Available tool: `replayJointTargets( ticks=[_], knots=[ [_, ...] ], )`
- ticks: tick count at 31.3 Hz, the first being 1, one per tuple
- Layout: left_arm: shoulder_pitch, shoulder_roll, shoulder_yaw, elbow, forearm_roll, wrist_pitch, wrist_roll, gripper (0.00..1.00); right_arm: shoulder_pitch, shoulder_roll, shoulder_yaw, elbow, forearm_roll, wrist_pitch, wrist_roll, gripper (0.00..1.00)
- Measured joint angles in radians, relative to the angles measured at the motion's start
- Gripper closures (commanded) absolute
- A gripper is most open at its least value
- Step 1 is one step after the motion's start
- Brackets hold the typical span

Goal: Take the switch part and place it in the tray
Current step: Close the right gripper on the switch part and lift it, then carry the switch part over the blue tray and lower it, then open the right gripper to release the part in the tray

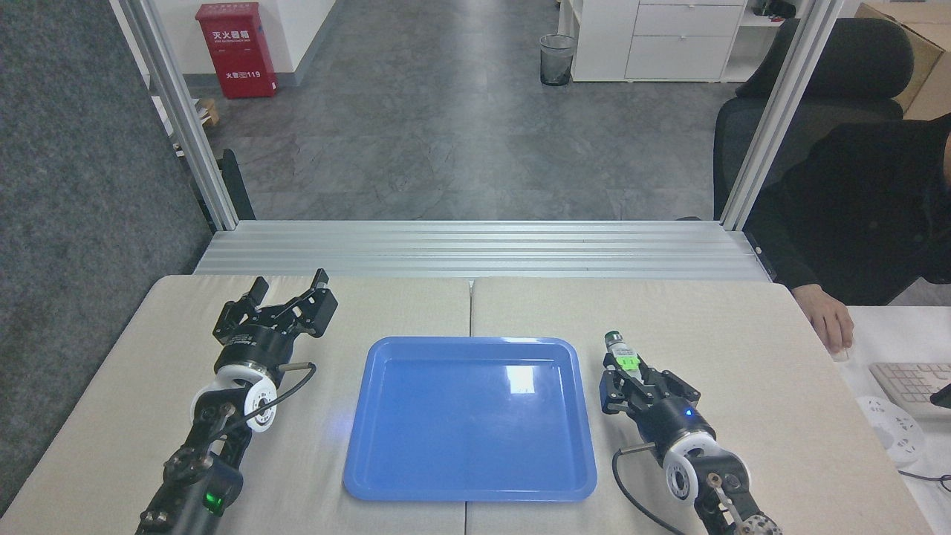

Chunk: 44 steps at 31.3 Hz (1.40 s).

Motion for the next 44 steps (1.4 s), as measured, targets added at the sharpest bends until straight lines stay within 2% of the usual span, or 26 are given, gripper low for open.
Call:
replayJointTargets(
  ticks=[6, 15, 30, 31, 33, 37, 39, 40, 44],
  knots=[
    [0.000, 0.000, 0.000, 0.000, 0.000, 0.000, 0.000, 0.00, 0.068, 0.041, 0.042, -0.084, 0.043, 0.045, 0.010, 1.00],
    [0.000, 0.000, 0.000, 0.000, 0.000, 0.000, 0.000, 0.00, 0.105, 0.083, 0.090, -0.149, 0.076, 0.093, 0.007, 1.00],
    [0.000, 0.000, 0.000, 0.000, 0.000, 0.000, 0.000, 0.00, 0.073, 0.127, 0.183, -0.095, 0.094, 0.185, 0.006, 1.00],
    [0.000, 0.000, 0.000, 0.000, 0.000, 0.000, 0.000, 0.00, 0.071, 0.129, 0.189, -0.091, 0.094, 0.187, 0.006, 0.96],
    [0.000, 0.000, 0.000, 0.000, 0.000, 0.000, 0.000, 0.00, 0.069, 0.133, 0.199, -0.084, 0.095, 0.195, 0.007, 0.79],
    [0.000, 0.000, 0.000, 0.000, 0.000, 0.000, 0.000, 0.00, 0.066, 0.141, 0.216, -0.066, 0.096, 0.247, 0.007, 0.35],
    [0.000, 0.000, 0.000, 0.000, 0.000, 0.000, 0.000, 0.00, 0.065, 0.145, 0.222, -0.058, 0.096, 0.273, 0.008, 0.08],
    [0.000, 0.000, 0.000, 0.000, 0.000, 0.000, 0.000, 0.00, 0.065, 0.147, 0.224, -0.054, 0.095, 0.286, 0.008, 0.02],
    [0.000, 0.000, 0.000, 0.000, 0.000, 0.000, 0.000, 0.00, 0.061, 0.159, 0.230, -0.044, 0.090, 0.316, -0.012, 0.02]
  ],
)
